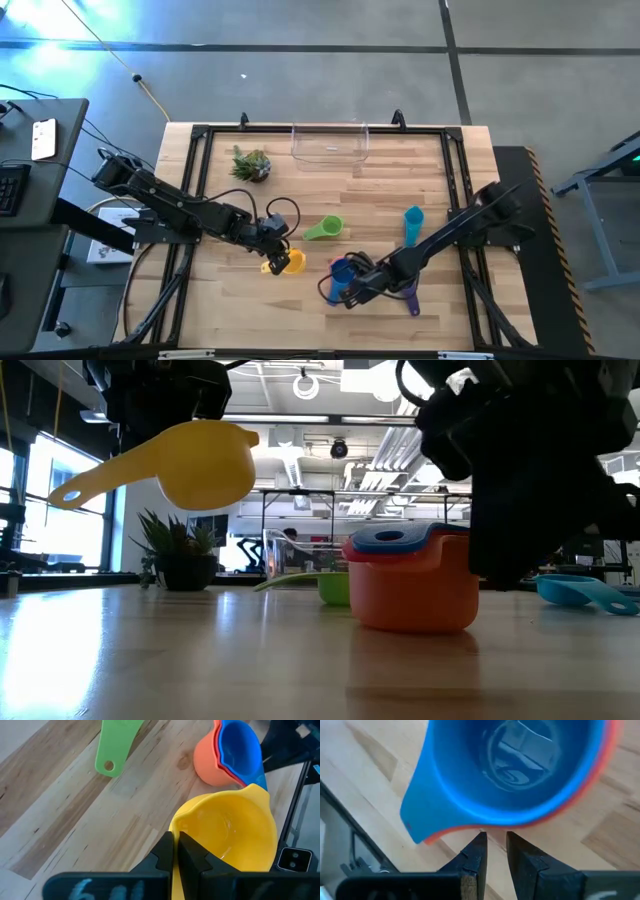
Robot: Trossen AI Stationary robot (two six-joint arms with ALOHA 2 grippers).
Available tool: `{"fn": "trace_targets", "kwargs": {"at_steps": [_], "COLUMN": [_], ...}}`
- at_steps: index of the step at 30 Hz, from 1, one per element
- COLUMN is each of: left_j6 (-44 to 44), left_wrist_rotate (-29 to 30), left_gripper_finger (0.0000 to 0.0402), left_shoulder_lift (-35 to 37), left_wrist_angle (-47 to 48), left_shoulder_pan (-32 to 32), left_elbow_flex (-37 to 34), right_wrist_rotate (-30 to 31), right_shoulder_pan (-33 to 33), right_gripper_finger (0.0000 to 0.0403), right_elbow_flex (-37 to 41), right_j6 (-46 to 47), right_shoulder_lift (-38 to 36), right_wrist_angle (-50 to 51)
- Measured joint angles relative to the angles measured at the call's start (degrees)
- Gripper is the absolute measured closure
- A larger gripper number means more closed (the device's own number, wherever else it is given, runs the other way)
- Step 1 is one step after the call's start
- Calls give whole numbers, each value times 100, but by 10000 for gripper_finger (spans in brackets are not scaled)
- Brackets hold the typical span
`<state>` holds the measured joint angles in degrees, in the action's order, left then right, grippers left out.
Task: Nest measuring cups in basket
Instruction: Stack the yellow measuring cup into the blue measuring cup
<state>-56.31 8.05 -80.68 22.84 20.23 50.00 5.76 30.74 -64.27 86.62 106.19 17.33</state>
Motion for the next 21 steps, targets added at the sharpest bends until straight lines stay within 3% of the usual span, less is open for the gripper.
{"fn": "trace_targets", "kwargs": {"at_steps": [21], "left_j6": [144], "left_wrist_rotate": [-149], "left_gripper_finger": [400], "left_shoulder_lift": [2], "left_wrist_angle": [4], "left_shoulder_pan": [0], "left_elbow_flex": [0], "right_wrist_rotate": [574], "right_shoulder_pan": [-185], "right_gripper_finger": [341], "right_elbow_flex": [-4], "right_j6": [639], "right_shoulder_lift": [228], "right_wrist_angle": [-933]}}
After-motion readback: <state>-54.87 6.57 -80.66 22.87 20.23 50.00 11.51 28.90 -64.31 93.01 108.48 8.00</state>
